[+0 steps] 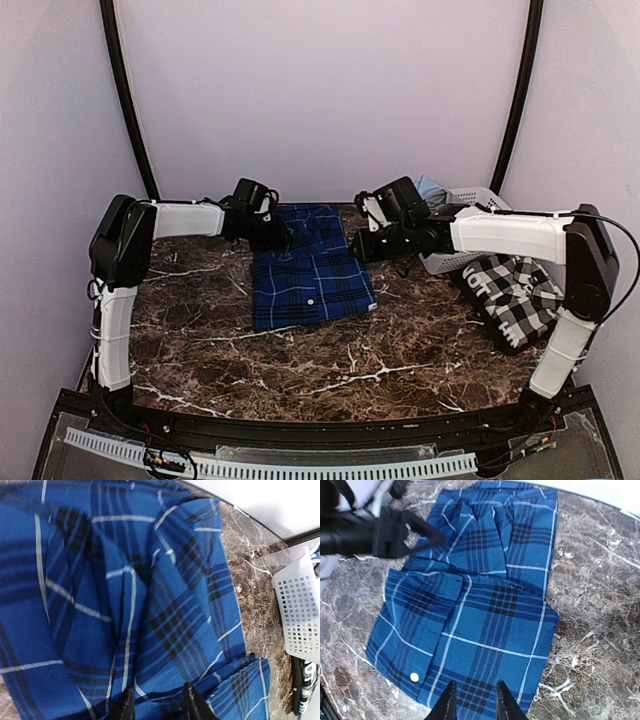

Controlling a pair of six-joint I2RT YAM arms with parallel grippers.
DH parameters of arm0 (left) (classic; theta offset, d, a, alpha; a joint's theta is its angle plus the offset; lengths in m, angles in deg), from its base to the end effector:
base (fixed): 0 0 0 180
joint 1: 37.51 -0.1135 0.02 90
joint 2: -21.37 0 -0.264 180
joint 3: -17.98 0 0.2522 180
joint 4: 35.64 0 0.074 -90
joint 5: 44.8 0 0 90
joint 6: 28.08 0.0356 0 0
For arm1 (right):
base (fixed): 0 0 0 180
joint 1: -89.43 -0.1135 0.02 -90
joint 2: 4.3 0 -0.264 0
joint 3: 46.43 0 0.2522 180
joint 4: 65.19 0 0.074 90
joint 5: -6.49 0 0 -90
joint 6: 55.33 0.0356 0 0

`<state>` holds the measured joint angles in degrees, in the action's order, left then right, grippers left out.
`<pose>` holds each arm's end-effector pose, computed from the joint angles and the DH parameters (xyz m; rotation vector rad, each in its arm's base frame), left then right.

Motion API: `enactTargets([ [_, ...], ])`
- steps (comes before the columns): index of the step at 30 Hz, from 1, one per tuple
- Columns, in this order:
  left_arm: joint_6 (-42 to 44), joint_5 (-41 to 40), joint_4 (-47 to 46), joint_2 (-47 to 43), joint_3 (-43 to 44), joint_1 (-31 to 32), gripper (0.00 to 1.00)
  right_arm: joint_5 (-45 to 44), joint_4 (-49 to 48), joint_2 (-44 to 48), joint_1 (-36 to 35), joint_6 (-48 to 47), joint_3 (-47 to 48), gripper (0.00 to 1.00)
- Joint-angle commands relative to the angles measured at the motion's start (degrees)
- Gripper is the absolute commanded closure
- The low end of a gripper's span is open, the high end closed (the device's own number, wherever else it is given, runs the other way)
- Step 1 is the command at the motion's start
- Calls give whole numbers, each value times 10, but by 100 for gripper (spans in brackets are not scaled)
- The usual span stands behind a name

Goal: Fold and stack the long sleeve shirts
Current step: Smooth out the 2/3-rectangle-folded shirt at the center of the board, then move the 2/3-rectangle-folded shirt to the center of the board.

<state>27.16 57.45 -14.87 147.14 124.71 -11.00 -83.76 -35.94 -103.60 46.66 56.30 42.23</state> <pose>0.4407 -0.2283 0.1758 -0.0518 2.3765 -0.7858 0.2898 0.2679 0.2572 -0.4262 2.2968 0.5776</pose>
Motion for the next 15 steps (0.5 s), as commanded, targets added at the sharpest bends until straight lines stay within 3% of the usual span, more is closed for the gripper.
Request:
enactTargets([
  [1, 35, -31, 72, -75, 28, 0, 65, -3, -22, -46, 0, -10, 22, 76],
  [8, 7, -9, 48, -160, -98, 23, 64, 14, -39, -73, 0, -6, 16, 76],
  [15, -37, 21, -34, -175, -228, 39, 64, 26, -53, -90, -1, 3, 0, 76],
])
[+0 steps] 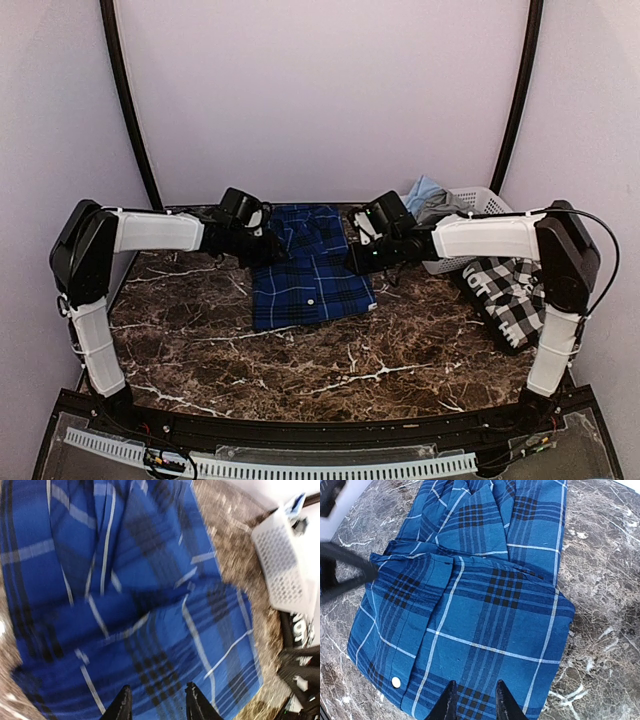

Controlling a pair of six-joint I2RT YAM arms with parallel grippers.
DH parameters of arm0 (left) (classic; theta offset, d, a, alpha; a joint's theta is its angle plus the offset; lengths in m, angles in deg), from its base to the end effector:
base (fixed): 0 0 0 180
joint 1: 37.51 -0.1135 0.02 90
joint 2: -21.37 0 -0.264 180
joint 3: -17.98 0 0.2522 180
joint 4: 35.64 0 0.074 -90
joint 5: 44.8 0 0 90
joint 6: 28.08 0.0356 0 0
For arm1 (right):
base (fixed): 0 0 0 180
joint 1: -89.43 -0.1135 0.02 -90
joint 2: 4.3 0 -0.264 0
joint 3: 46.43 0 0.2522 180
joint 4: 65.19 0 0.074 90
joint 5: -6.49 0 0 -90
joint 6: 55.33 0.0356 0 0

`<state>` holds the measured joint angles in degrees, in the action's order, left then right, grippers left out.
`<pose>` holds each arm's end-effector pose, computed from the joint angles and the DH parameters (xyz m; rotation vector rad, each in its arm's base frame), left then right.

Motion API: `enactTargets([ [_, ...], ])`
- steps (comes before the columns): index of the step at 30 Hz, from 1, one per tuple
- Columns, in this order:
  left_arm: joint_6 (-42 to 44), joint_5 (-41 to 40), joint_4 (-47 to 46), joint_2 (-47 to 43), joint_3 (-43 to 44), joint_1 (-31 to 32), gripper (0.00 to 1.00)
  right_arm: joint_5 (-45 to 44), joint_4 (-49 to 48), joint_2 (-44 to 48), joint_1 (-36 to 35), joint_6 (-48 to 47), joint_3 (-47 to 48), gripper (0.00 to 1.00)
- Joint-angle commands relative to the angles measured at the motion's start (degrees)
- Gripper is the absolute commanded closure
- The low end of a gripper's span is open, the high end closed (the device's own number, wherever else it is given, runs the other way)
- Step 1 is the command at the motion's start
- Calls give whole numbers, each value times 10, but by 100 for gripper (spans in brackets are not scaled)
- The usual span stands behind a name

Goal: Fold and stack the long sleeve shirts
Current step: Move the 2/3-rectangle-folded shirt to the center of the board.

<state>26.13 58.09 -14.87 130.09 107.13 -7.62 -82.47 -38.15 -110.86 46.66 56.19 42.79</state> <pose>0.3647 -0.2188 0.2087 0.0018 2.4027 -0.8298 0.3037 0.2818 0.2147 -0.4549 2.3750 0.5597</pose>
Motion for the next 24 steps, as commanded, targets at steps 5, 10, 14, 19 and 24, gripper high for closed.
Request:
enactTargets([
  [5, -43, -14, -55, 18, -85, -19, 64, 11, -39, -33, -5, 8, -25, 76],
  [10, -35, -20, -38, 40, -87, -28, 64, 11, -44, -50, -15, 10, -52, 77],
  [14, -34, -16, -33, 34, -101, -28, 64, 9, -46, -44, -32, 22, -88, 77],
  [19, -37, -2, -37, 6, -148, -24, 65, 19, -69, -11, -58, 56, -154, 77],
  [24, -50, 6, -39, -45, -203, -3, 65, 30, -84, 21, -99, 97, -215, 77],
])
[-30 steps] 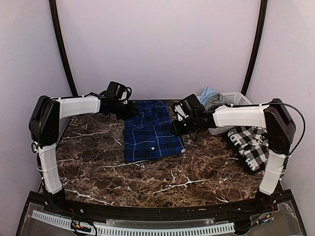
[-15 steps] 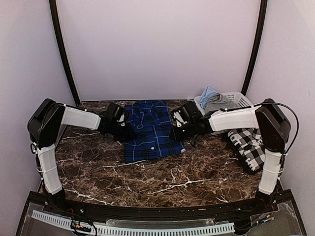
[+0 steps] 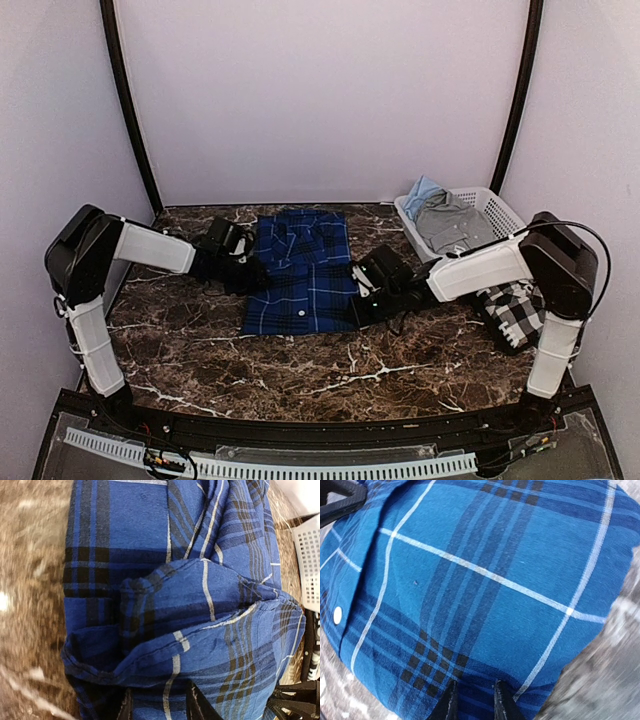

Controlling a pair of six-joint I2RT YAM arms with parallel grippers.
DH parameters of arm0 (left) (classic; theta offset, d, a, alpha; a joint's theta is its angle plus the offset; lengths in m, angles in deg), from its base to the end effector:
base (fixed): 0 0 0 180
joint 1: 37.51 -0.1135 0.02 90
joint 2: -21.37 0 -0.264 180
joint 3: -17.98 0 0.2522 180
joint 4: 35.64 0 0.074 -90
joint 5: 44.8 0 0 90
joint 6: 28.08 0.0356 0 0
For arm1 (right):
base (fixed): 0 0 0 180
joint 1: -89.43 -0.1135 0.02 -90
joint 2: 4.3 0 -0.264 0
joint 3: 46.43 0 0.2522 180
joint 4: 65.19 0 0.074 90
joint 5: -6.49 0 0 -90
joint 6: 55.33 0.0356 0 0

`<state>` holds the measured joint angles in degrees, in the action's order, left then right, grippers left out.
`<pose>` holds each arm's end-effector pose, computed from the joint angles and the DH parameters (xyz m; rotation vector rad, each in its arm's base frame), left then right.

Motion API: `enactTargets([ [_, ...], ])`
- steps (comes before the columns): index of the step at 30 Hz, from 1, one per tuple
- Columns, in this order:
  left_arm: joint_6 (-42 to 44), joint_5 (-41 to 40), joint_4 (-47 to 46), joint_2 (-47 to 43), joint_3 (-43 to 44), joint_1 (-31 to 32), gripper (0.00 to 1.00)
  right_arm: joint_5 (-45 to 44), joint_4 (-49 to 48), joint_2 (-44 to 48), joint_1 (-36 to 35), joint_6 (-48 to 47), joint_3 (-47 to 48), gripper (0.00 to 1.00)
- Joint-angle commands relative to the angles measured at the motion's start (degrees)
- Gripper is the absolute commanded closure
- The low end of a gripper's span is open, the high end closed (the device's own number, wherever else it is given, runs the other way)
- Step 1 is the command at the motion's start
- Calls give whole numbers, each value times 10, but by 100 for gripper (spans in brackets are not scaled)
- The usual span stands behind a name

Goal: Fold and stack the long sleeve shirts
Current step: Move the 2/3-rectangle-folded shirt to the center of the board, then smooth out the 2/3-rectangle-folded shirt at the center of the board.

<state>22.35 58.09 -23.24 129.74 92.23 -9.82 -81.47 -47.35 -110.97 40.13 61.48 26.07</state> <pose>0.3388 -0.1868 0.1437 -0.1476 2.5130 -0.7919 0.2415 0.2827 0.1384 -0.5185 2.5269 0.5835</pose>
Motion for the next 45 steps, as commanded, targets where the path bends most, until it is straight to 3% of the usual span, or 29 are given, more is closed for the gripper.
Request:
enactTargets([
  [1, -17, 4, 48, -49, -68, 23, 65, 22, 9, 31, -41, 53, -60, 77],
  [10, -63, -36, 114, -186, -134, 82, 64, 3, 28, 149, -72, 87, -124, 76],
  [15, -66, -55, 127, -234, -130, 82, 62, -3, 41, 178, -24, 75, -99, 70],
  [24, -64, -109, 121, -222, -132, 77, 61, 28, 25, 110, 52, 44, -43, 59],
  [28, -69, -92, 94, -219, -155, 48, 59, 28, 13, 59, 57, 35, -4, 57],
  [35, -27, -42, 66, -182, -146, -6, 58, 19, 0, 6, 59, 63, 32, 57],
  [45, 27, 15, 67, -116, -80, -23, 64, 3, -6, -6, 58, 55, 70, 64],
])
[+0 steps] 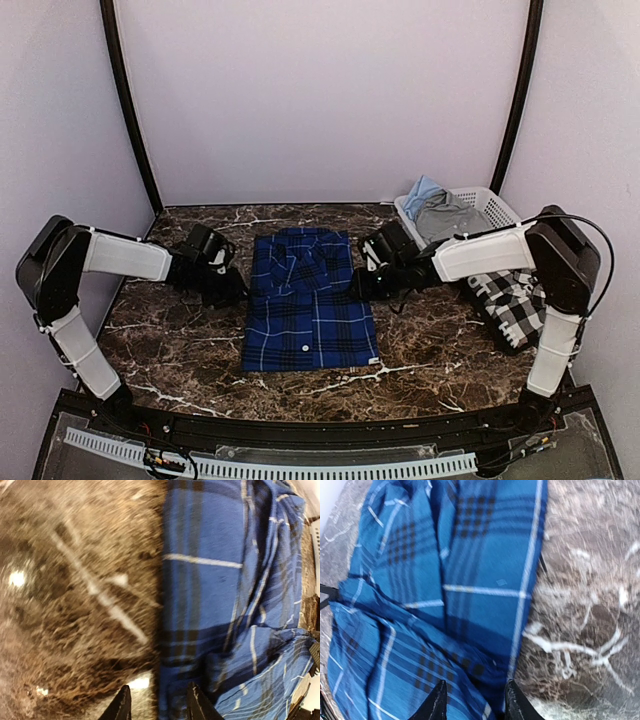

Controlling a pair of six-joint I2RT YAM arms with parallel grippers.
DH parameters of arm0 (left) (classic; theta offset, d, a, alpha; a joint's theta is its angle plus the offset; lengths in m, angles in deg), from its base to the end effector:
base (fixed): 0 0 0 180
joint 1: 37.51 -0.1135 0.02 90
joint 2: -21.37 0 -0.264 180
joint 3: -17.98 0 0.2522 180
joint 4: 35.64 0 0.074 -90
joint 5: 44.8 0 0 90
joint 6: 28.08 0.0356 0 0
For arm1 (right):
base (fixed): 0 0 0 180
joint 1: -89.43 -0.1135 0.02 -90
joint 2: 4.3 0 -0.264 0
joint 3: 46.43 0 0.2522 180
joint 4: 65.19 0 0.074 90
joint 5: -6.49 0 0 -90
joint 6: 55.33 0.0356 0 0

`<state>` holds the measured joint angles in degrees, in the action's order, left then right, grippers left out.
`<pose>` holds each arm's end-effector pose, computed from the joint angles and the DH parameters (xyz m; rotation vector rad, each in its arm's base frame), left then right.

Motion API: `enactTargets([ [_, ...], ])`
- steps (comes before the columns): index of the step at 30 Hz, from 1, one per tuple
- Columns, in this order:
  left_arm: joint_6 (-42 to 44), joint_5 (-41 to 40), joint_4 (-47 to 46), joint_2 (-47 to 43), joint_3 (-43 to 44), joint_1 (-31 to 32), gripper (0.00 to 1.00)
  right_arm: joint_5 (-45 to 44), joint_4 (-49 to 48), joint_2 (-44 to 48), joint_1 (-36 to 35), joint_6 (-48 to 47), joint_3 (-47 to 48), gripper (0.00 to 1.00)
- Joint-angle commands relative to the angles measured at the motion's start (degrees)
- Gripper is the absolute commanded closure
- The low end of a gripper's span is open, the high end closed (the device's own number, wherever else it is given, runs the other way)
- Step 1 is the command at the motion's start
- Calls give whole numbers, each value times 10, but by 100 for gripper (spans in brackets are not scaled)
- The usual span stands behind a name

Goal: Fold and stack the long sleeve shirts
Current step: Smooth out the 2/3-rectangle-folded shirt at the center of the board.

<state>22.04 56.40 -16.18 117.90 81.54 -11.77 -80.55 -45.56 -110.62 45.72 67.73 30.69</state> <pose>0.2925 -0.1487 0.1522 -0.2346 2.5978 -0.6953 0.2781 0.2684 0.1614 -0.2597 2.5210 0.6423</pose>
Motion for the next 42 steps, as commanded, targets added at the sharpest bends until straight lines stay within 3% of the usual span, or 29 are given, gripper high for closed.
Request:
enactTargets([
  [1, 30, 34, -3, 7, 30, -3, 67, -8, -23, -10, 2, -9, 25, 64],
  [7, 23, 55, -24, 20, 30, -3, 80, -13, -21, -23, 2, -30, 35, 73],
  [17, -3, 65, -47, 21, 17, -3, 83, 7, -15, -24, 4, -70, 49, 100],
  [24, -19, 17, -23, 14, 19, -4, 100, 4, -67, -2, 4, -76, 24, 100],
  [28, -27, -31, 0, 5, 24, -6, 100, -5, -82, -15, 7, -80, 27, 100],
  [35, -23, -43, 7, 37, 41, -13, 100, -4, -73, -58, 21, -80, 50, 100],
  [37, -22, -49, 8, 42, 43, -13, 100, -7, -64, -66, 23, -82, 60, 95],
  [42, -8, -45, 14, 30, 53, -14, 100, -24, -27, -55, 26, -93, 79, 67],
])
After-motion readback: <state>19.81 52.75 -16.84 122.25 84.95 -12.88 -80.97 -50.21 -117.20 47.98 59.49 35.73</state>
